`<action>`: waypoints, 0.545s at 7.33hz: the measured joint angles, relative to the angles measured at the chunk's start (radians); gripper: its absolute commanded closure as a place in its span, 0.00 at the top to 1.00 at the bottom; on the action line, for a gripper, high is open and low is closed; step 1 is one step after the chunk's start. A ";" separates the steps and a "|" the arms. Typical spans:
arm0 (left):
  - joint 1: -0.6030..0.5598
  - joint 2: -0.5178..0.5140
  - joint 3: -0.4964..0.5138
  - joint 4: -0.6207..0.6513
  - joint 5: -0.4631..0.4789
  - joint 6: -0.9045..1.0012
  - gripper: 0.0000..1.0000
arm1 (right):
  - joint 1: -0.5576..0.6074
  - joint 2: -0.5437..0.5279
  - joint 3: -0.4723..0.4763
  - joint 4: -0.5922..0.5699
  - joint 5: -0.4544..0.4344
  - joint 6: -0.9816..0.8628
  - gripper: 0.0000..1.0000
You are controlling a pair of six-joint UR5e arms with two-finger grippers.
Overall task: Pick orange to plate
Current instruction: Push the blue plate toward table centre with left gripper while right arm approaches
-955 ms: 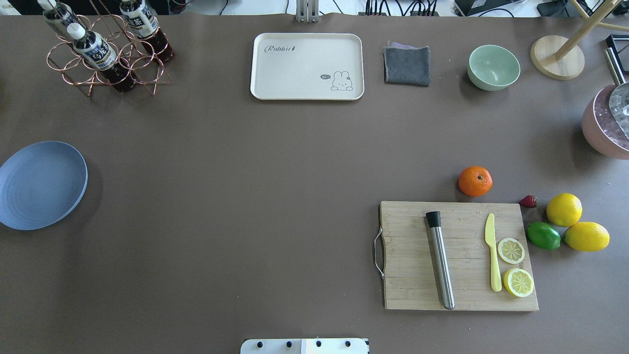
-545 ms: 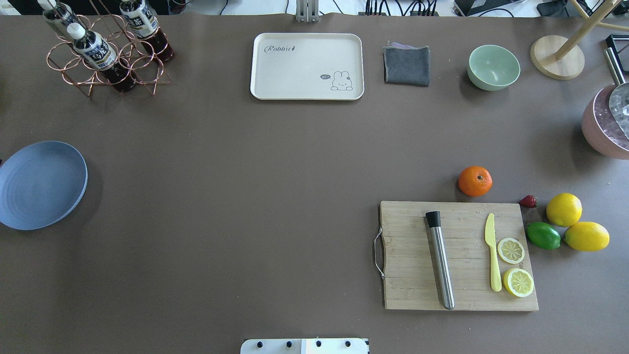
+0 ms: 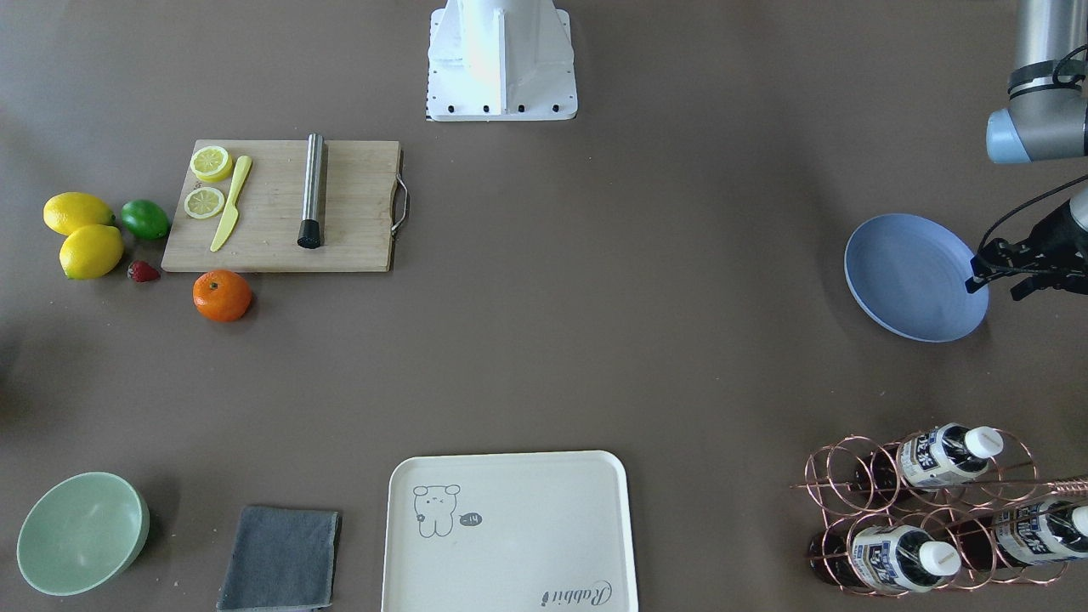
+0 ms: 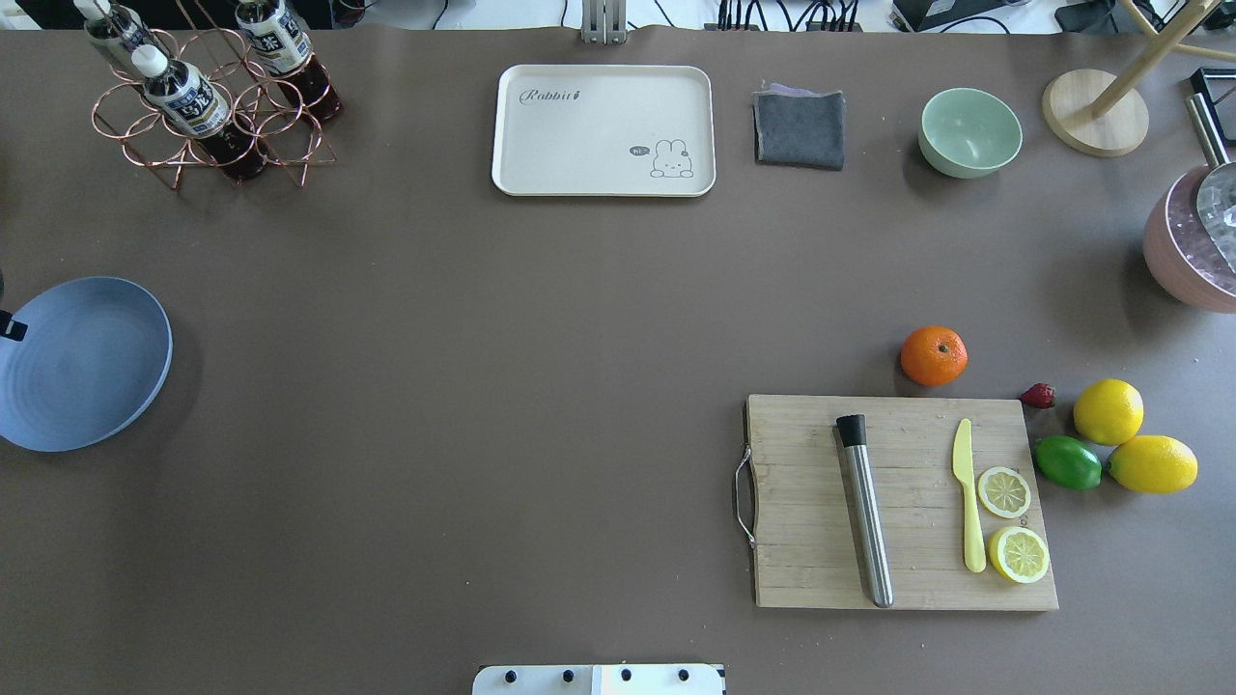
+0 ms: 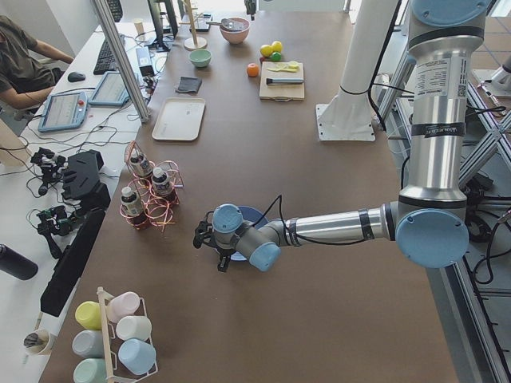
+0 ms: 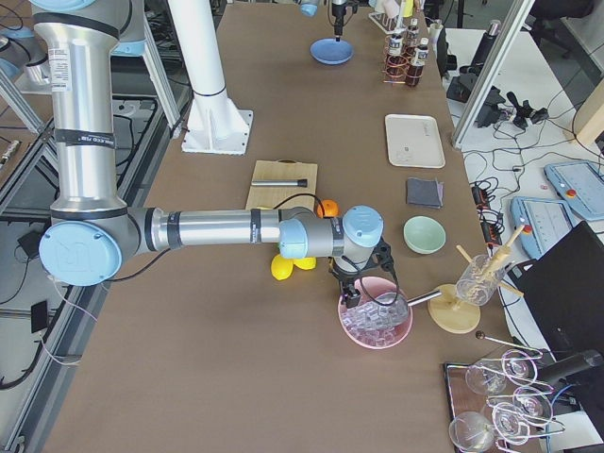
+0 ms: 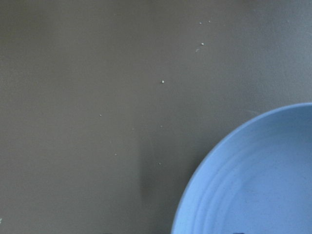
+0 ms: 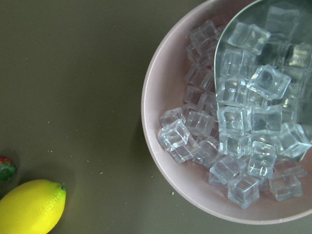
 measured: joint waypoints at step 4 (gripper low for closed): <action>0.016 -0.014 0.021 0.000 0.000 -0.008 0.08 | -0.009 0.004 -0.009 0.041 0.001 0.009 1.00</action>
